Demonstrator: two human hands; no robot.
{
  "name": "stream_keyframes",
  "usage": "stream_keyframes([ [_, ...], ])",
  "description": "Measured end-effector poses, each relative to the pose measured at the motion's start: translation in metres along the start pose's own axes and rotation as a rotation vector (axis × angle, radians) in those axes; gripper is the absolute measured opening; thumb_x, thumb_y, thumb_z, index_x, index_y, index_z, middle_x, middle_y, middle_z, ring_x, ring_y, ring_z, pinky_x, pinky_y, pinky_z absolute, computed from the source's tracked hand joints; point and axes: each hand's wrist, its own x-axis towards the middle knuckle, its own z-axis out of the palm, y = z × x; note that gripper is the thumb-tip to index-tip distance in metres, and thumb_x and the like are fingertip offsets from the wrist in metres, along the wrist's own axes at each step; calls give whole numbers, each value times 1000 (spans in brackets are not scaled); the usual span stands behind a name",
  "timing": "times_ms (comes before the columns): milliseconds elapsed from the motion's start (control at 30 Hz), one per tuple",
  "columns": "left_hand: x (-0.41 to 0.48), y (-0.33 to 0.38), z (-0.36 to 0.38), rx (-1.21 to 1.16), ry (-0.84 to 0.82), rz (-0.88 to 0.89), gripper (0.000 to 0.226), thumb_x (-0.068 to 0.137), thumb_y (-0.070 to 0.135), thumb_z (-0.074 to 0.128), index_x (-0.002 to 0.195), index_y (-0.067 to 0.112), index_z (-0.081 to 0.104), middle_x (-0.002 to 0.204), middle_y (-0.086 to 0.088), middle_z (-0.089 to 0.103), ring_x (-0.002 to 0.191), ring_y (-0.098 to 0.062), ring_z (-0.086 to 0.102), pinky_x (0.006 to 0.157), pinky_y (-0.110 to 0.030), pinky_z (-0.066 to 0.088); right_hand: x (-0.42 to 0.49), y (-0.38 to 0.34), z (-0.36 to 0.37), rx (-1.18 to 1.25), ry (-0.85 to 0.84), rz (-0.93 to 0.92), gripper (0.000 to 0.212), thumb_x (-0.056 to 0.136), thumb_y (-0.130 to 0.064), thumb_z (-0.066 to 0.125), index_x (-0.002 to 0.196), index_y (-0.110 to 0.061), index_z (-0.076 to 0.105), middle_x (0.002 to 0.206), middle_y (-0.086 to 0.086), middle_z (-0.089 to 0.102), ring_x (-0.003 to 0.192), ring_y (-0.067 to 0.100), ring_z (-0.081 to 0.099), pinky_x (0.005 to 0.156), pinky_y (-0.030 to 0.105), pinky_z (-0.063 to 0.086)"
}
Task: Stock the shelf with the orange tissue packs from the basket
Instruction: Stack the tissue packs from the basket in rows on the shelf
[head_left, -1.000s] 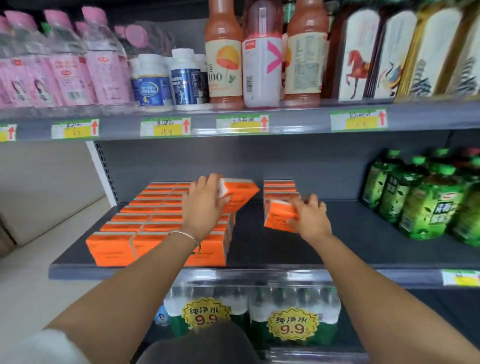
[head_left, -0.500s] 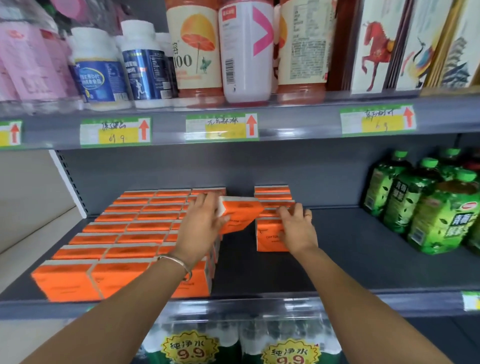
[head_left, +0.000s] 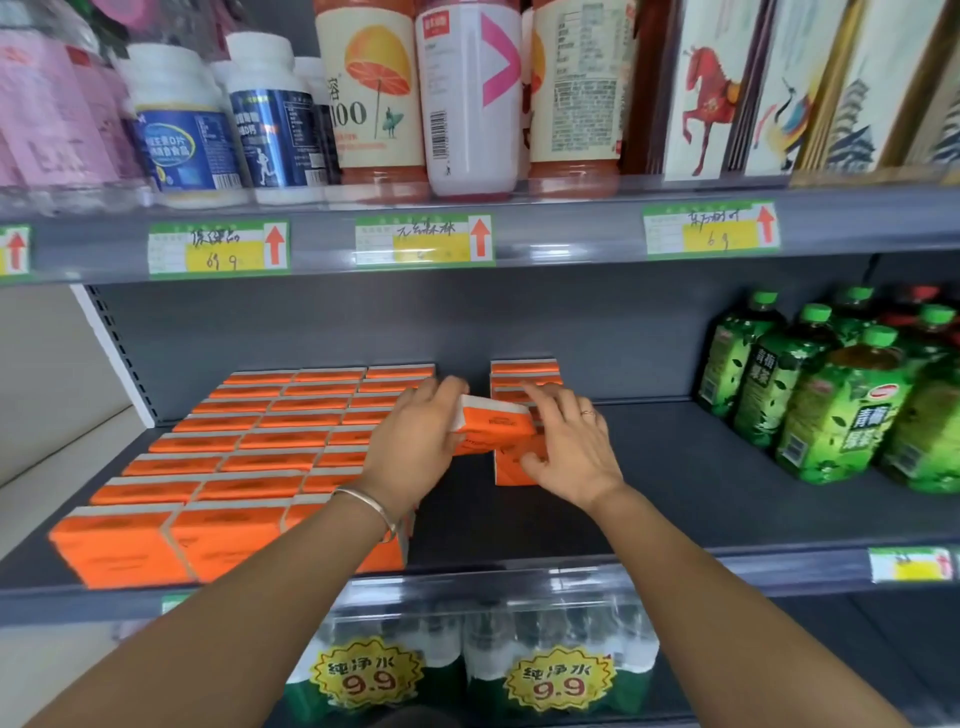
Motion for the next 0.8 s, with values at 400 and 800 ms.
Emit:
stream_keyframes([
  [400, -10, 23, 14, -177, -115, -38, 40, 92, 45, 49, 125, 22, 47, 115, -2, 55, 107, -19, 53, 86, -38, 49, -30, 29, -12, 85, -212, 48, 46, 89, -43, 58, 128, -22, 43, 127, 1, 46, 116, 24, 45, 93, 39, 43],
  [800, 2, 28, 67, -358, -427, -300, 71, 92, 26, 58, 148, 19, 16, 150, -9, 28, 139, -26, 29, 112, -39, 28, -9, 35, 17, 179, -165, 269, 93, 80, -31, 74, 149, -37, 11, 153, 7, 9, 138, 35, 20, 108, 54, 34],
])
